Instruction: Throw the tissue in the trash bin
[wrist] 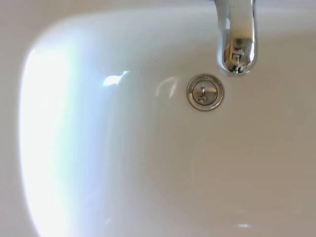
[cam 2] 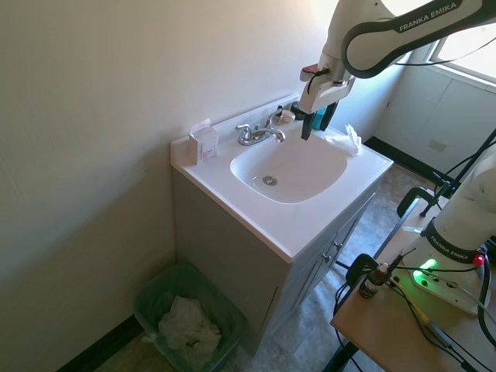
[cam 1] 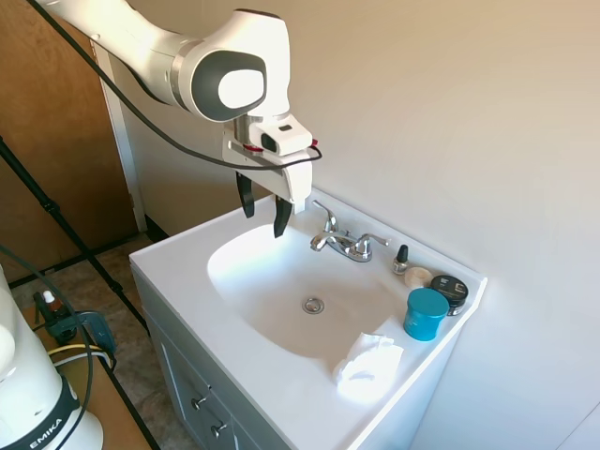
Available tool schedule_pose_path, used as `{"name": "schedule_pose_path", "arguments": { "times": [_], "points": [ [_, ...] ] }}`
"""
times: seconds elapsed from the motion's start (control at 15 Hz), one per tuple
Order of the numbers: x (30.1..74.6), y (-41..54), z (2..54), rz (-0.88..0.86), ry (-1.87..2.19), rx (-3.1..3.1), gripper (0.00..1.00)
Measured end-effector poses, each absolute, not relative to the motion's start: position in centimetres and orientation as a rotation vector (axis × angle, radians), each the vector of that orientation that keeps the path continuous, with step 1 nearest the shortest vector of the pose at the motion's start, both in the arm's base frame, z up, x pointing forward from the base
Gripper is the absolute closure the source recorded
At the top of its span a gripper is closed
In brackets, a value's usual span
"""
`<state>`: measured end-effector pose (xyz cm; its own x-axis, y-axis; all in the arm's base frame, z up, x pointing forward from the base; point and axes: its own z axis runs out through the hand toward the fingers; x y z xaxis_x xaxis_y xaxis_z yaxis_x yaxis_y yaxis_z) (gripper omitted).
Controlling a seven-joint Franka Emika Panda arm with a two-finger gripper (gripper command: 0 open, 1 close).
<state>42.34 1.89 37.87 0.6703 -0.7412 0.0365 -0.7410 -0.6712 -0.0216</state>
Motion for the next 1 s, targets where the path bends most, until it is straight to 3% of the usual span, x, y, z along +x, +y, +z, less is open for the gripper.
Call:
{"name": "schedule_pose_path", "arguments": {
  "times": [0.47,1.0],
  "points": [
    [45.1,-3.7,38.9,-0.091,1.415,-2.758,0.0],
    [49.3,-16.1,33.8,-0.089,1.743,-2.599,0.0]
  ]
}}
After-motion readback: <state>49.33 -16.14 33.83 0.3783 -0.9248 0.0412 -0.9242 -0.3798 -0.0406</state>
